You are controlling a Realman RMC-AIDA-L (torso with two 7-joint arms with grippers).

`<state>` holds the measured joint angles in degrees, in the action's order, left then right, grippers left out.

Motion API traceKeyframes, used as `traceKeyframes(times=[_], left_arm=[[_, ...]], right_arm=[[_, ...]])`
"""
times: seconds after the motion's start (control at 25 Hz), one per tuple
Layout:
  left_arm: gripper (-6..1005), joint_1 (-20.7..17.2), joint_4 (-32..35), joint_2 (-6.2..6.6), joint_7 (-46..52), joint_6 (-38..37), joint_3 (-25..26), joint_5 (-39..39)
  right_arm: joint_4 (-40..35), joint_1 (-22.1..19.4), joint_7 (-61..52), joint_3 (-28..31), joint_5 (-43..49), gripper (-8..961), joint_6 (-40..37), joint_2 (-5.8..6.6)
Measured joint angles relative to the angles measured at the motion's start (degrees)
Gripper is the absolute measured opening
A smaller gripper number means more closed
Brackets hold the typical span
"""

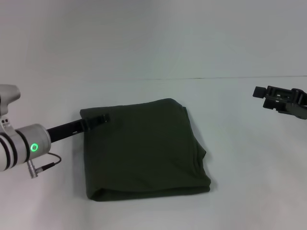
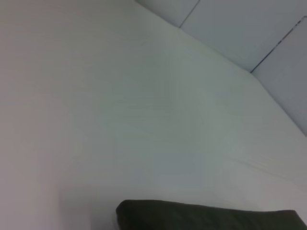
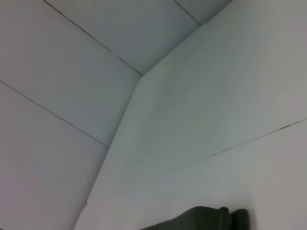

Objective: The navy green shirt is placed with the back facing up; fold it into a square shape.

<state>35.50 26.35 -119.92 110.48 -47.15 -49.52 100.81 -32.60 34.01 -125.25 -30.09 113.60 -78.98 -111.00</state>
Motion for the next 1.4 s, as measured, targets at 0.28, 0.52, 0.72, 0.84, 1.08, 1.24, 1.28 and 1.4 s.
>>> traceKeyframes(times=[0.28, 0.52, 0.72, 0.84, 1.08, 1.24, 1.28, 1.4], left_arm=[[891, 1.4, -0.1, -0.16, -0.2, 0.0, -0.2, 0.0], [891, 2.7, 0.1, -0.16, -0.3, 0.1, -0.3, 0.0], [891, 3.3, 0.1, -0.23, -0.3, 0.5, -0.7, 0.0], [891, 3.4, 0.4, -0.23, -0.4, 0.5, -0.8, 0.0], [890, 1.1, 4.6, 0.16, -4.7, 0.9, -0.6, 1.1], [890, -4.5, 13.4, 0.15, -4.9, -1.1, 1.2, 0.1], [890, -5.6, 15.4, -0.02, -4.9, -2.4, 2.0, -0.4], [890, -9.7, 22.1, -1.34, -6.2, -15.1, 5.8, -3.9]], right_arm=[[0.0, 0.0, 0.1, 0.1, 0.0, 820, 0.1, 0.00], [0.0, 0.0, 0.4, 0.1, 0.0, 820, 0.1, 0.00], [0.0, 0.0, 0.4, 0.1, 0.0, 820, 0.1, 0.00], [0.0, -0.1, 0.5, 0.1, -0.1, 820, 0.2, 0.00], [-0.2, -0.1, 0.8, 0.1, -0.3, 820, 0.8, -0.11], [-0.6, -0.2, 2.1, 0.9, -0.9, 820, 0.6, -0.13], [-0.6, -0.3, 3.1, 1.2, -1.5, 820, 0.2, -0.12], [-0.4, -0.5, 10.0, 1.5, -4.8, 820, -3.9, -0.57]])
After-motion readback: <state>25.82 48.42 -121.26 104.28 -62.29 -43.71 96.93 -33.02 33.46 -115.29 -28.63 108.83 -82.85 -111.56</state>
